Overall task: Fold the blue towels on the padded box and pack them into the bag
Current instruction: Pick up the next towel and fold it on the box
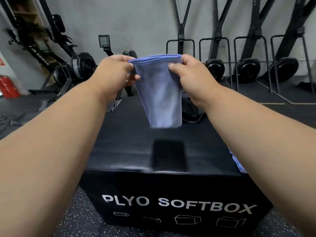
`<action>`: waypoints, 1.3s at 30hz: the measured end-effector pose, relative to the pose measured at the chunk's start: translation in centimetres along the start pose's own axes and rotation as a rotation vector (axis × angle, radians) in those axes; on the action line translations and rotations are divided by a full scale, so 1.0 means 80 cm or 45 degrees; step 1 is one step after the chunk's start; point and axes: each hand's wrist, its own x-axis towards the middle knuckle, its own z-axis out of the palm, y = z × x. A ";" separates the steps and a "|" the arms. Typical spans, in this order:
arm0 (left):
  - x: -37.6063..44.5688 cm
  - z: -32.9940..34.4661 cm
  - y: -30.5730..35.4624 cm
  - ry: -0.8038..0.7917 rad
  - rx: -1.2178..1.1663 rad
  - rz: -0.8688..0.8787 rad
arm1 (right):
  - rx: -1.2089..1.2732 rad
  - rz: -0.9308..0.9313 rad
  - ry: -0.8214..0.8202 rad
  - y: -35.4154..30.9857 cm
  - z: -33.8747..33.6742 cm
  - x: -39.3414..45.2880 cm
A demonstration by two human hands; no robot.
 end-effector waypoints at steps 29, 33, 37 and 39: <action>-0.183 -0.083 -0.384 0.729 0.075 -0.622 | -1.110 0.451 -0.538 0.363 0.183 0.080; -0.178 -0.101 -0.396 0.738 0.074 -0.629 | -1.096 0.476 -0.584 0.380 0.207 0.109; -0.179 -0.109 -0.407 0.673 0.042 -0.646 | -1.010 0.470 -0.523 0.390 0.221 0.118; -0.180 -0.112 -0.411 0.654 0.047 -0.642 | -0.943 0.520 -0.508 0.395 0.224 0.121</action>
